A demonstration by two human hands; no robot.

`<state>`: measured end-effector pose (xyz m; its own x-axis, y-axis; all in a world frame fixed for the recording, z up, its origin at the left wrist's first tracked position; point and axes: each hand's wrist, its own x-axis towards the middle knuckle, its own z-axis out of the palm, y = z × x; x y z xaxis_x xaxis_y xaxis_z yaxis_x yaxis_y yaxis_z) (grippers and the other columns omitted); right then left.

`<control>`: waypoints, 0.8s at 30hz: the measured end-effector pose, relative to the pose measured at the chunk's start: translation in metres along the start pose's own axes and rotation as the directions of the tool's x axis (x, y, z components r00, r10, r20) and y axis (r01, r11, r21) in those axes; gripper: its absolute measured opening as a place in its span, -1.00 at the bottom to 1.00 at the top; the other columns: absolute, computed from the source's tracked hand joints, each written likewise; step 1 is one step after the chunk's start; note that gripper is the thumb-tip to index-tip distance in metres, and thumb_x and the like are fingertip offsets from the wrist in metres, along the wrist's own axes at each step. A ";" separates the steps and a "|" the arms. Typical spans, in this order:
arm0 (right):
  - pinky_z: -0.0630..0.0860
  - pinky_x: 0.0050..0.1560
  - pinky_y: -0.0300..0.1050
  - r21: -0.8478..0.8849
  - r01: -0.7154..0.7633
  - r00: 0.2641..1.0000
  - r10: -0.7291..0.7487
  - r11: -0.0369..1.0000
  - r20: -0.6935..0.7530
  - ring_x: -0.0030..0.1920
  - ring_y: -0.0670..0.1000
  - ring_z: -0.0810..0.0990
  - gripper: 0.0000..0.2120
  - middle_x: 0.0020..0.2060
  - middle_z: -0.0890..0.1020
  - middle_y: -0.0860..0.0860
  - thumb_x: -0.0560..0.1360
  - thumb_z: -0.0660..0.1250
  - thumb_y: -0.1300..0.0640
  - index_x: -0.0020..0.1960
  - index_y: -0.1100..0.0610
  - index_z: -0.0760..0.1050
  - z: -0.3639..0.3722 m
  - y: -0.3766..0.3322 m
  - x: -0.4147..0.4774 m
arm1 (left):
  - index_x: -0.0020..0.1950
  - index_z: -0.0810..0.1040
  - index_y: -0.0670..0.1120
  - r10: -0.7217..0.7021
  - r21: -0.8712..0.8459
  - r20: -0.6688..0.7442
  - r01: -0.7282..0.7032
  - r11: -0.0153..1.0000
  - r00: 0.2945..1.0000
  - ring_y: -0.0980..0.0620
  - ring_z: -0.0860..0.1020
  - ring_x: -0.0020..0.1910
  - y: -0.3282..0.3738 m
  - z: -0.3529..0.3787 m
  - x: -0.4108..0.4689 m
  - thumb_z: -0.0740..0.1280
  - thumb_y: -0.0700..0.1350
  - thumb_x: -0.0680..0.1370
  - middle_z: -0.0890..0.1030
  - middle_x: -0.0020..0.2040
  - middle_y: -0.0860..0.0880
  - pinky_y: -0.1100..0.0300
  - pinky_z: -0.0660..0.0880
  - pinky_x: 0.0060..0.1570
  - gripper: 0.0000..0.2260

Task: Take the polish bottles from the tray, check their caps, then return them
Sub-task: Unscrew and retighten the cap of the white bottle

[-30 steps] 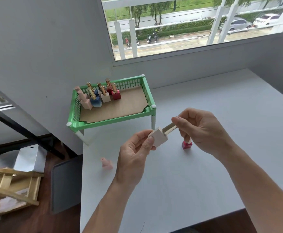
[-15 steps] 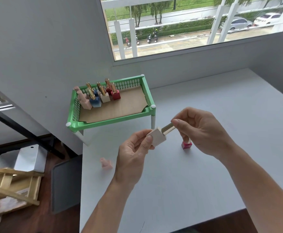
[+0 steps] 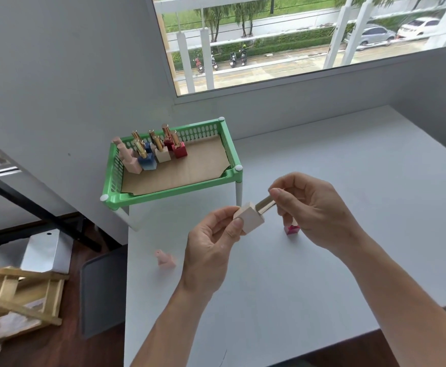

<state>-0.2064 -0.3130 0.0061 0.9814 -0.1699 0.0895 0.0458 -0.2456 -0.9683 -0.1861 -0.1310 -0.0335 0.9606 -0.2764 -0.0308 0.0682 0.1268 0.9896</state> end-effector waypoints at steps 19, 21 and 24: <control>0.50 -0.30 -0.17 -0.272 -0.220 0.957 0.261 0.937 0.126 -0.42 -0.04 0.62 -0.91 -0.35 0.64 0.03 0.49 0.31 0.15 -0.15 -0.03 0.49 0.010 0.086 0.003 | 0.21 0.45 0.11 -0.240 0.259 -0.021 0.237 0.936 0.971 0.31 0.56 0.01 -0.078 0.014 0.010 0.38 -0.09 0.50 0.57 0.13 0.09 0.42 0.44 -0.04 -0.69; 0.51 -0.27 -0.13 -0.359 -0.238 0.949 0.294 0.902 0.110 -0.39 -0.13 0.60 -0.90 -0.34 0.66 0.04 0.50 0.27 0.11 -0.14 -0.08 0.46 0.012 0.102 0.006 | 0.36 0.36 0.08 -0.299 0.432 -0.042 0.287 0.855 0.953 0.21 0.48 0.18 -0.092 0.015 0.008 0.37 0.00 0.50 0.49 0.29 0.08 0.31 0.38 0.13 -0.55; 0.56 -0.19 -0.03 -0.442 -0.228 0.938 0.317 0.867 0.138 -0.13 0.02 0.58 -0.95 -0.34 0.66 0.02 0.53 0.21 0.06 -0.08 -0.05 0.43 0.015 0.122 0.010 | 0.46 0.23 0.02 -0.277 0.697 -0.052 0.233 0.678 0.960 0.10 0.25 0.43 -0.112 0.016 0.001 0.30 0.09 0.51 0.31 0.46 0.06 0.20 0.21 0.37 -0.44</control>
<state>-0.1885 -0.3303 -0.1144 0.9611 -0.1055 -0.2552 -0.2665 -0.5962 -0.7573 -0.1968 -0.1612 -0.1424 0.9168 -0.2508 -0.3107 0.0823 -0.6427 0.7617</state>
